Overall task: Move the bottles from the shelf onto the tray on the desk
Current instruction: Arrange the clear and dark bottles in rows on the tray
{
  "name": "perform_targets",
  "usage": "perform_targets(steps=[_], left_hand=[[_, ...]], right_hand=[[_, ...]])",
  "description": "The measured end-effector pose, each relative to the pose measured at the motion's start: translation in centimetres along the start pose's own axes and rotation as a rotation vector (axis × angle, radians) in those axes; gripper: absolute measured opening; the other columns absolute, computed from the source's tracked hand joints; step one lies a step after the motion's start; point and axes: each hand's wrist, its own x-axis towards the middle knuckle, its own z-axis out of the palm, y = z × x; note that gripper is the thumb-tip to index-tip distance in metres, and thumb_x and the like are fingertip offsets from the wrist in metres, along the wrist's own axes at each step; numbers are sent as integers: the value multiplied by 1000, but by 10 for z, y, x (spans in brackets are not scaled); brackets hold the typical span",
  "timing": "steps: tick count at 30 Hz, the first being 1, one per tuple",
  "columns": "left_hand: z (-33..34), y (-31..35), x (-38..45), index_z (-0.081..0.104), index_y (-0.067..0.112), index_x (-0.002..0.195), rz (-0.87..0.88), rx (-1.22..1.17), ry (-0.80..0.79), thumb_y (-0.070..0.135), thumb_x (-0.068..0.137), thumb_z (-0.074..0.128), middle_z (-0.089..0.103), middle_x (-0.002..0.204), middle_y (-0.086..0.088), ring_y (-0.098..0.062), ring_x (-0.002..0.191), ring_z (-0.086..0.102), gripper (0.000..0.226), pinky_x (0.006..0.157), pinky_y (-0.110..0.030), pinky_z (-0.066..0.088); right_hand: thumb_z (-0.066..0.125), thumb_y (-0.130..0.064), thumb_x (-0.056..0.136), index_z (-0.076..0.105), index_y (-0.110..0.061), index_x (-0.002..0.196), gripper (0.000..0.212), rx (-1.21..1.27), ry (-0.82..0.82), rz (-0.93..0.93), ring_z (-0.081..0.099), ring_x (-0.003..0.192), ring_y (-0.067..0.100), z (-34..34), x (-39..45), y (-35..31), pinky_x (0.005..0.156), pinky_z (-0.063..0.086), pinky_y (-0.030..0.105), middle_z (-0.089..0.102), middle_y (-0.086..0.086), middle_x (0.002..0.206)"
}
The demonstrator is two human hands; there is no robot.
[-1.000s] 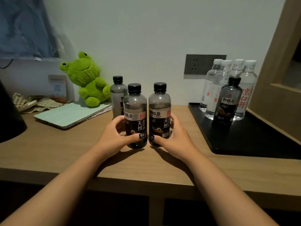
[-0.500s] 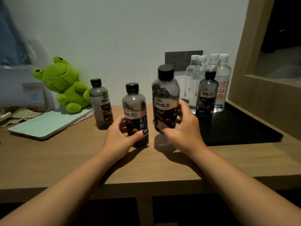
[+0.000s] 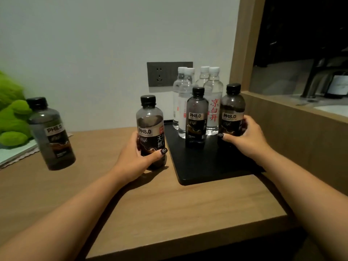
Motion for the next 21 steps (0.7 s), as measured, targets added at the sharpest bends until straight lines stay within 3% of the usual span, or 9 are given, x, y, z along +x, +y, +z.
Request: perform_targets(steps=[4, 8, 12, 15, 18, 21], left_hand=[[8, -4, 17, 38, 28, 130, -15, 4, 9, 28, 78, 75, 50, 109, 16, -5, 101, 48, 64, 73, -13, 36], [13, -8, 31, 39, 26, 132, -35, 21, 13, 27, 77, 75, 51, 116, 11, -11, 108, 49, 66, 86, -25, 38], [15, -11, 34, 40, 20, 136, -38, 29, 21, 32, 70, 74, 54, 119, 5, -14, 109, 50, 75, 83, -25, 41], [16, -10, 35, 41, 20, 133, -50, -11, 24, 36, 62, 72, 57, 113, 6, -18, 111, 52, 79, 95, -41, 43], [19, -12, 35, 39, 17, 136, -45, -12, 42, 19, 74, 72, 52, 105, 12, -16, 109, 48, 70, 90, -35, 38], [18, -13, 35, 40, 15, 136, -37, 17, 44, 18, 76, 71, 53, 115, 2, -17, 110, 48, 68, 89, -35, 37]], right_hand=[[78, -12, 76, 42, -16, 138, 72, 120, -73, 121, 49, 125, 22, 0, 31, 15, 98, 38, 35, 53, 5, 136], [79, -16, 77, 37, -19, 142, 77, 40, -120, 49, 45, 125, 16, 7, 37, 21, 95, 34, 29, 49, -1, 137], [79, -24, 77, 35, -21, 141, 78, -33, -94, -1, 47, 128, 21, 16, 38, 20, 94, 36, 29, 51, 1, 138], [76, -26, 79, 34, -21, 139, 73, -59, -93, -2, 49, 125, 20, 22, 39, 21, 93, 37, 28, 52, 1, 135], [75, -29, 80, 36, -20, 136, 68, -125, -127, 37, 48, 127, 23, 26, 41, 28, 102, 41, 37, 50, 3, 135], [75, -30, 79, 36, -18, 138, 72, -175, -95, 63, 43, 130, 24, 25, 44, 30, 105, 38, 39, 43, 6, 140]])
